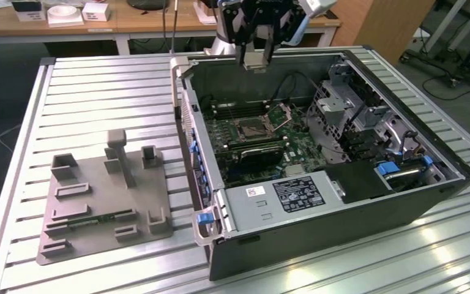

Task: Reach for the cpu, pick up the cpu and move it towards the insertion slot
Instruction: 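Pick up the cpu and move it towards the insertion slot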

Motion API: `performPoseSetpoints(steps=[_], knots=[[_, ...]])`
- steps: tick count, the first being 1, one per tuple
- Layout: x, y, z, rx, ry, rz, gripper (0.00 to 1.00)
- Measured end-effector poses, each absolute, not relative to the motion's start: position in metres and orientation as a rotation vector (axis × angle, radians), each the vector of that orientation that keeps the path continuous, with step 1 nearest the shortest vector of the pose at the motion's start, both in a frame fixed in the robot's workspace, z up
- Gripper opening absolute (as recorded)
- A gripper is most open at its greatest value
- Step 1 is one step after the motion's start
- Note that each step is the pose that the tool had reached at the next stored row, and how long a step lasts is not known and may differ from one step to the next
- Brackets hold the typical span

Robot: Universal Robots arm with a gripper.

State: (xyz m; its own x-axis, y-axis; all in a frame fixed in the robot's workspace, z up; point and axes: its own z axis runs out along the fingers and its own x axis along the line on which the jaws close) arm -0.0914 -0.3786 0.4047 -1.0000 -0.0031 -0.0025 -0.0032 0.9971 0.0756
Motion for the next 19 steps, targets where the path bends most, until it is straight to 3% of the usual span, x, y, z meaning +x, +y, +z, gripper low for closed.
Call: performPoseSetpoints(steps=[19], knots=[[-0.091,-0.357,0.402,-0.001,3.137,0.119,0.54]])
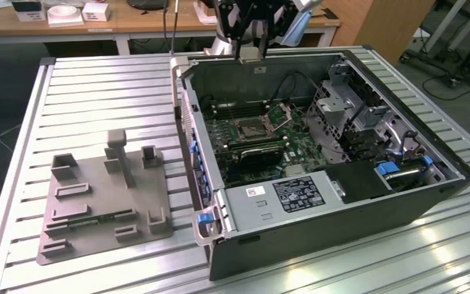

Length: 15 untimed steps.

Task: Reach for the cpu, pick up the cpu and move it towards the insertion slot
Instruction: 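Pick up the cpu and move it towards the insertion slot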

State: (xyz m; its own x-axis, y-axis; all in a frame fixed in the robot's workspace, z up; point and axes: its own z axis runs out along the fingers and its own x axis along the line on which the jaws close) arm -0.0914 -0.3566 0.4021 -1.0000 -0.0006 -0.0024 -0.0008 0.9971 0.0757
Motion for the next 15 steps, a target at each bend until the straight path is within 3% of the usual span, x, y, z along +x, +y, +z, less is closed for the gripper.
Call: performPoseSetpoints(steps=[15], knots=[[-0.091,-0.344,0.402,-0.001,3.137,0.119,0.54]])
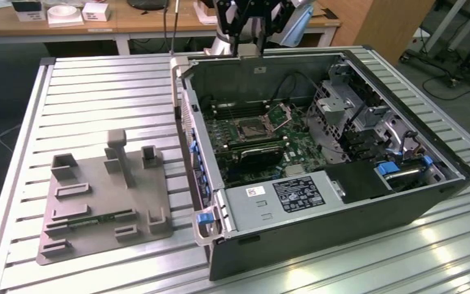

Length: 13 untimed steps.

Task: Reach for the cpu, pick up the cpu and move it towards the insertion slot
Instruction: 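Pick up the cpu and move it towards the insertion slot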

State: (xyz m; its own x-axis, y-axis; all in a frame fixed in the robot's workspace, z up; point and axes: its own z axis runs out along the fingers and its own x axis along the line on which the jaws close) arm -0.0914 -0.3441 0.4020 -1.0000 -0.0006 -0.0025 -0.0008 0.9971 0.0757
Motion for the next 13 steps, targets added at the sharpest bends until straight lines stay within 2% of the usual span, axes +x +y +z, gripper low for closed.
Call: performPoseSetpoints(steps=[13], knots=[[-0.091,-0.332,0.402,-0.001,3.137,0.119,0.54]])
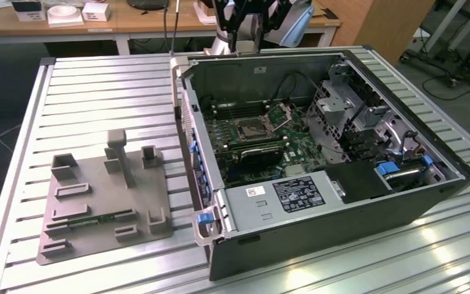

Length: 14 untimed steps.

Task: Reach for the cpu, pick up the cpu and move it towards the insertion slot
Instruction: 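Pick up the cpu and move it towards the insertion slot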

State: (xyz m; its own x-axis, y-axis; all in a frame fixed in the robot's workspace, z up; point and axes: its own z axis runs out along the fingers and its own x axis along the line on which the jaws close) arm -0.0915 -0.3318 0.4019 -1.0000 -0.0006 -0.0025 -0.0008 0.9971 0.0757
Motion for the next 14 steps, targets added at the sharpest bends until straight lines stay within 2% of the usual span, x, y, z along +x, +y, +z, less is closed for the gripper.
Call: performPoseSetpoints(steps=[8,14], knots=[[-0.091,-0.331,0.402,-0.001,3.137,0.119,0.54],[-0.090,-0.319,0.401,0.001,3.137,0.119,0.54]])
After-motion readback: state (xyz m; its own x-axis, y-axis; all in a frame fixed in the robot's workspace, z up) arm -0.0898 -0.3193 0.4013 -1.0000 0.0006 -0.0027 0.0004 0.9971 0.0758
